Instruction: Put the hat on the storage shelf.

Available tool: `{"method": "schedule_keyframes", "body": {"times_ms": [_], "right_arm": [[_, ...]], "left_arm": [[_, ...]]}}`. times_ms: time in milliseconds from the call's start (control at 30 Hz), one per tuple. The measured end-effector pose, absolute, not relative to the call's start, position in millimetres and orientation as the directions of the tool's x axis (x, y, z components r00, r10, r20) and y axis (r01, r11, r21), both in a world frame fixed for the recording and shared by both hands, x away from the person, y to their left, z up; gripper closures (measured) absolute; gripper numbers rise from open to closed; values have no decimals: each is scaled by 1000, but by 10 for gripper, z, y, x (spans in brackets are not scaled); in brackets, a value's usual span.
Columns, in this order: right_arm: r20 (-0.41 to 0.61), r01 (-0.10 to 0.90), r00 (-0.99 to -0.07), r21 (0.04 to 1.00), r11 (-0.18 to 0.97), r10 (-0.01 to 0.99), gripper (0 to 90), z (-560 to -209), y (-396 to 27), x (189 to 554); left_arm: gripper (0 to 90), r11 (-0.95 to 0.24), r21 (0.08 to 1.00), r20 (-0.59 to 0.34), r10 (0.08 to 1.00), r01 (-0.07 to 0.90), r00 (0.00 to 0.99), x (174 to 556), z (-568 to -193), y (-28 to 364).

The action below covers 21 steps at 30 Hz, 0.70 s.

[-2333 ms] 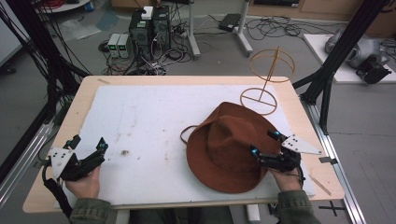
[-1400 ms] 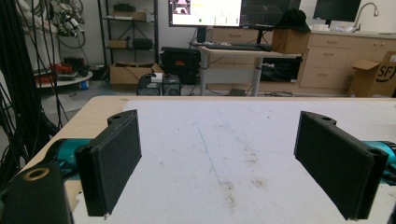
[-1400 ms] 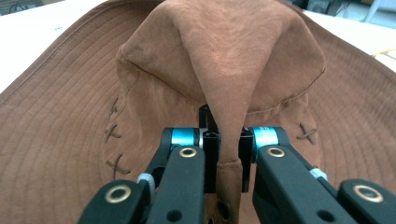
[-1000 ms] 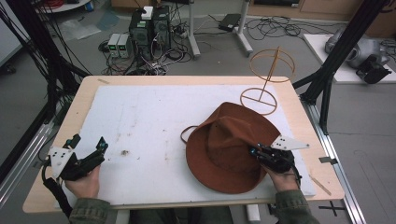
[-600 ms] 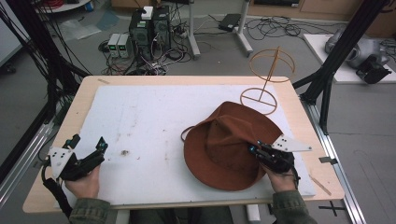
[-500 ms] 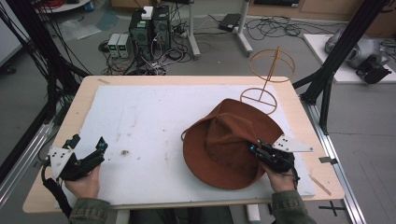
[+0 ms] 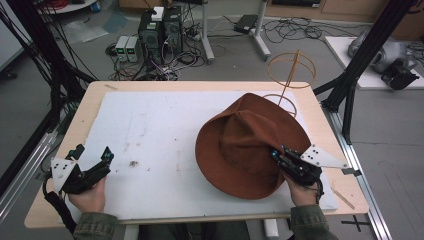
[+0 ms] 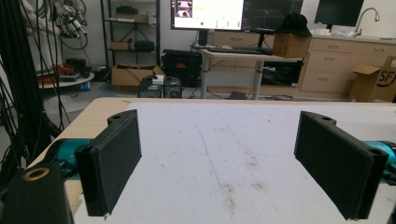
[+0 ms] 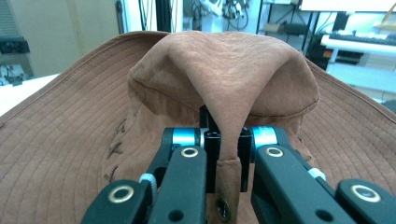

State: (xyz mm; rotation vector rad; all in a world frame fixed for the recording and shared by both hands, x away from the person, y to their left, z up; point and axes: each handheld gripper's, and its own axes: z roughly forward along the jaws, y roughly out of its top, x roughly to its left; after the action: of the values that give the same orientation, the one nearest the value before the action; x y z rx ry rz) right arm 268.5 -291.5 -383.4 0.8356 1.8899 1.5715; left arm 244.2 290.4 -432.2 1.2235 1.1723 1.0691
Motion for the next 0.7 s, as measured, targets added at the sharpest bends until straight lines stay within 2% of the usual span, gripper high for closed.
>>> {"method": "schedule_keyframes", "body": {"times_ms": [333,500,700], "right_arm": [[-45,51,-640,994,101,767,879,-3682,-2952,2627],[-90,13,-626,992,125,775,878,-3613,-2947,2605],[-85,-32,-592,996,83,801,877,-3539,-3002,2617]], "left_arm": [[150,78,996,-82,989,33,120,2457,-4343,2876],[150,72,997,-76,989,33,127,2468,-4346,2855],[150,77,996,-80,989,35,123,2464,-4345,2863]]}}
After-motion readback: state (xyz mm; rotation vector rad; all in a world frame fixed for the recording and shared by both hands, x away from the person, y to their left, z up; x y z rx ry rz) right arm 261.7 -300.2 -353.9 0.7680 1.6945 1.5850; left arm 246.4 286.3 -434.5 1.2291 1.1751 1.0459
